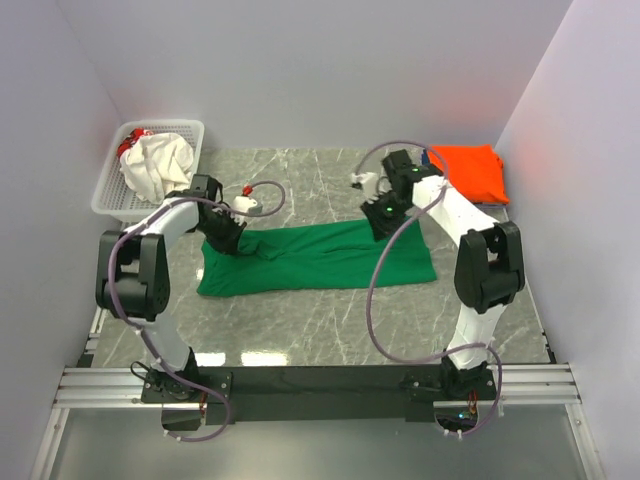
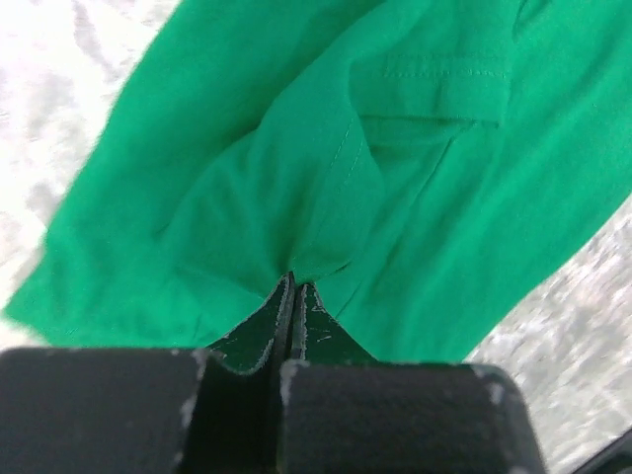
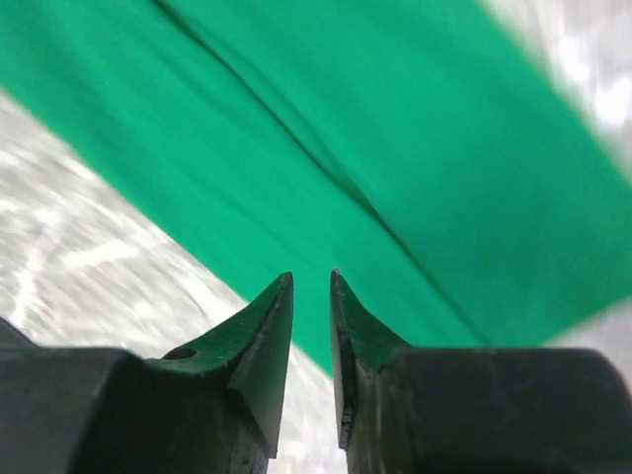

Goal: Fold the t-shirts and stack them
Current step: Fold the tshirt

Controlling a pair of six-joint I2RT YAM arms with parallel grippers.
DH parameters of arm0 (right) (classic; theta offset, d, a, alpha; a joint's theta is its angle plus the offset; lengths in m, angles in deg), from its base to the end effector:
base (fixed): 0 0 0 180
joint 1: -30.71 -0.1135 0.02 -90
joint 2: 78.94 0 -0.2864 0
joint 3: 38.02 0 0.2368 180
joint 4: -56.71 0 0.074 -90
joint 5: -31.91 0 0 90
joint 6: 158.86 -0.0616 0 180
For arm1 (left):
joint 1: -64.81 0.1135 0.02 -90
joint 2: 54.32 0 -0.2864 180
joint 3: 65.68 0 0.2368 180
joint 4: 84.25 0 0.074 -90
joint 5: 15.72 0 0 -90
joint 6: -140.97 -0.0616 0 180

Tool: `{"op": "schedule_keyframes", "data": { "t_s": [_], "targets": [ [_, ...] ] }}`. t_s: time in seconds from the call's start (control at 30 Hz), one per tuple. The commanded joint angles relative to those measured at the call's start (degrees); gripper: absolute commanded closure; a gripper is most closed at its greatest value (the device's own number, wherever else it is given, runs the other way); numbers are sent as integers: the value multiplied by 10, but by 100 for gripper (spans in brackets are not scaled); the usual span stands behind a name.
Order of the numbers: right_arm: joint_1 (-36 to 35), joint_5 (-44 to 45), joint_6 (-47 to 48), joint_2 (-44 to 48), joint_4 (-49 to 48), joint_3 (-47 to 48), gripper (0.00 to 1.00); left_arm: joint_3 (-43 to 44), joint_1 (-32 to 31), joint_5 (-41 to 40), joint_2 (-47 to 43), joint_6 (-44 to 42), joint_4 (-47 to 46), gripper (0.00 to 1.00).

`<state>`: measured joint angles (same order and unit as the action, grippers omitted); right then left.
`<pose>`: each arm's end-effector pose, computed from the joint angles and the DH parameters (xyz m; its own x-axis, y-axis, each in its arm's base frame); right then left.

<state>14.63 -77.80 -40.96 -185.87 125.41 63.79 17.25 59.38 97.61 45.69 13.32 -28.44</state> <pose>0.3556 0.1241 0.2396 -0.6513 -0.6462 -0.3978 -0.7421 0.6520 0.1559 0.3307 -0.0559 0.2012 -0.6294 0.6232 -0.4641 0.7418 0.6598 -0.1200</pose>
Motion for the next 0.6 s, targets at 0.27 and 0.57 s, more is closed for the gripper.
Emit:
{"op": "schedule_keyframes", "data": {
  "t_s": [0.27, 0.57],
  "targets": [
    [-222, 24, 132, 128, -292, -60, 71, 113, 13, 68, 123, 50, 48, 99],
    [-345, 149, 139, -74, -291, 93, 64, 151, 17, 81, 164, 56, 70, 99]
  ]
}}
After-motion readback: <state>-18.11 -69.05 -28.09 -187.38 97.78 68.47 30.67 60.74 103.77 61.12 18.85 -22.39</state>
